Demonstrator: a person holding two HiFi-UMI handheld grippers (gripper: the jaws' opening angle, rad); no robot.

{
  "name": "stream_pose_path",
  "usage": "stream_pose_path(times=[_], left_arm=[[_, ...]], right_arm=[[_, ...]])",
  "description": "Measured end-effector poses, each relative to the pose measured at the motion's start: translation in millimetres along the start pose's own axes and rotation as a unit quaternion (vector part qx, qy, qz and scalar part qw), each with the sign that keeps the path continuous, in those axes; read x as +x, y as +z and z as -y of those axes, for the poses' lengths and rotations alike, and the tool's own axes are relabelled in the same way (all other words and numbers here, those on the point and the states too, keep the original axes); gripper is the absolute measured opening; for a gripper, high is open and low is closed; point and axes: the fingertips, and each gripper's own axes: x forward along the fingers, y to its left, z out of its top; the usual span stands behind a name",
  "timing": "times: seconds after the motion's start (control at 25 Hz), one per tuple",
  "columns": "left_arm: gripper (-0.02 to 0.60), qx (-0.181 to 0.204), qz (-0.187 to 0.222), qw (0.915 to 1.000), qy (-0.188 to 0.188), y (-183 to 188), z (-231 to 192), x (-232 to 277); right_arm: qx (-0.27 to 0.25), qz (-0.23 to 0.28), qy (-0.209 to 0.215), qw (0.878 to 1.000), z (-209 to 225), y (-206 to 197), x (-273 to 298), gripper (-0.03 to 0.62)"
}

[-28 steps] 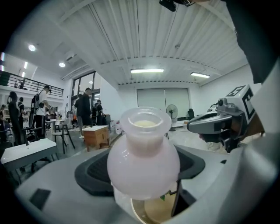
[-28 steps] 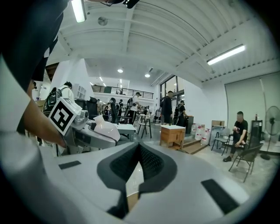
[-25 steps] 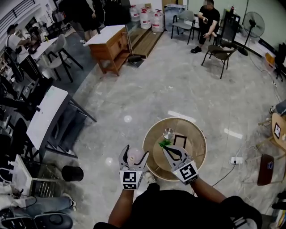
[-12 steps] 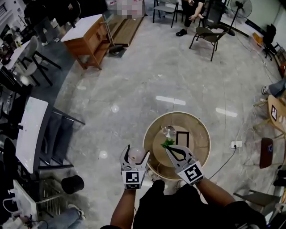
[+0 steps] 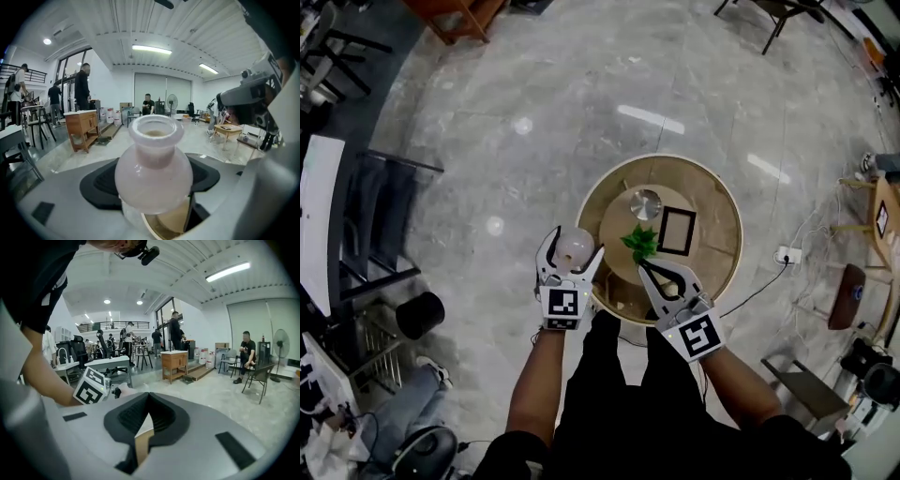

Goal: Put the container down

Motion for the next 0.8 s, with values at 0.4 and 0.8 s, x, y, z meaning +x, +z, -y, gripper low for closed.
stream_pose_path(times=[0.4, 0.8], left_arm=[[0.402, 0.031, -0.035, 0.9989, 0.011, -104.2, -8.2, 109.9], [0.402, 0.057, -0.094, 0.9939, 0.002, -190.2, -3.9, 174.7]], right_arm=[[0.078, -0.011, -0.002, 0.997, 32.7, -83.5, 42.5, 0.000], [0.143, -0.056, 0.007, 0.988, 4.3, -165.0, 30.4, 0.000]])
